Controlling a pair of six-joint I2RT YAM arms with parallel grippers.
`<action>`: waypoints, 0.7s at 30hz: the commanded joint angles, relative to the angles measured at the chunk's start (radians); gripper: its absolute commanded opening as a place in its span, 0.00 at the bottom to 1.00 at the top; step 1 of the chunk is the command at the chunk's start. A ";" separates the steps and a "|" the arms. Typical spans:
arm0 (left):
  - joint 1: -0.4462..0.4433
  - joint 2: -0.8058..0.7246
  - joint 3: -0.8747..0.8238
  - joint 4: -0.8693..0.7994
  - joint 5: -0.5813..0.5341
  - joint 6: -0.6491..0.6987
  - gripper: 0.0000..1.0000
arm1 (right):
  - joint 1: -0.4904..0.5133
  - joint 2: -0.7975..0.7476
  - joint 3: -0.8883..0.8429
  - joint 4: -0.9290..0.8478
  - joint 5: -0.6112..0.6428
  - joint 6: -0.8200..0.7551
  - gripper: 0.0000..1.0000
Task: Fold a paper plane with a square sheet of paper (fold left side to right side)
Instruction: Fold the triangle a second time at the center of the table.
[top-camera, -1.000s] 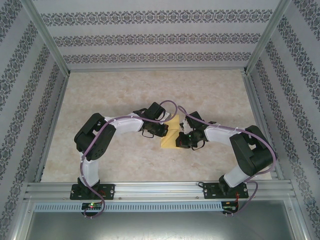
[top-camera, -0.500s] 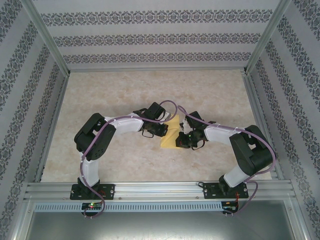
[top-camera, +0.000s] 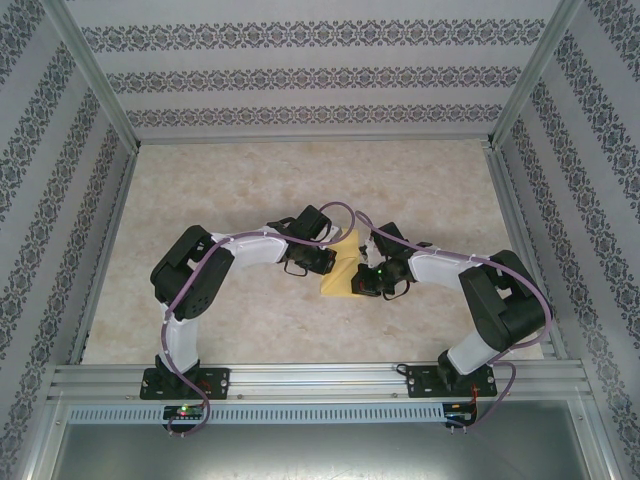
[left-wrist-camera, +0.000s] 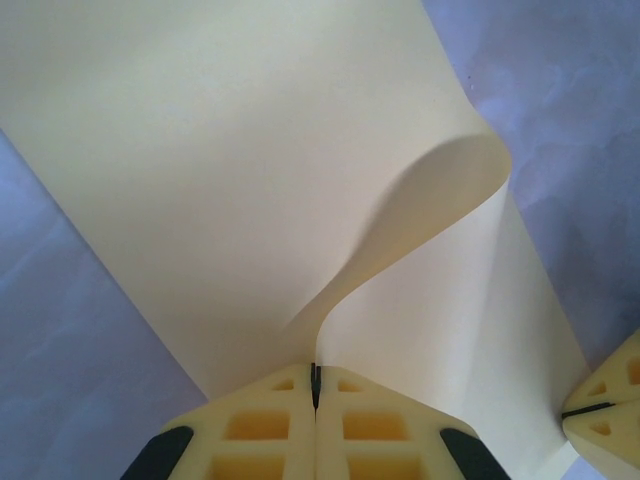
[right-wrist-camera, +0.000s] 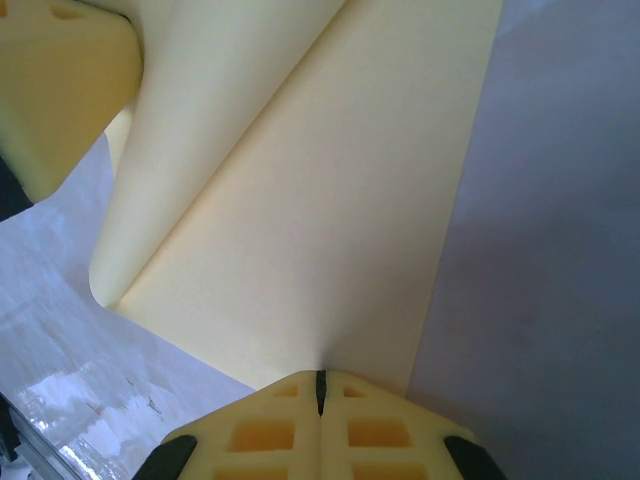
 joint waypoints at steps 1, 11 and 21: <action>0.005 0.025 -0.017 0.010 0.011 0.012 0.07 | -0.019 -0.041 0.007 0.007 -0.029 0.008 0.00; -0.002 0.031 -0.010 0.009 0.008 0.012 0.07 | -0.068 -0.073 -0.051 0.314 -0.180 0.211 0.00; -0.007 0.029 -0.011 0.005 0.005 0.013 0.07 | -0.028 0.076 0.012 0.432 -0.146 0.269 0.00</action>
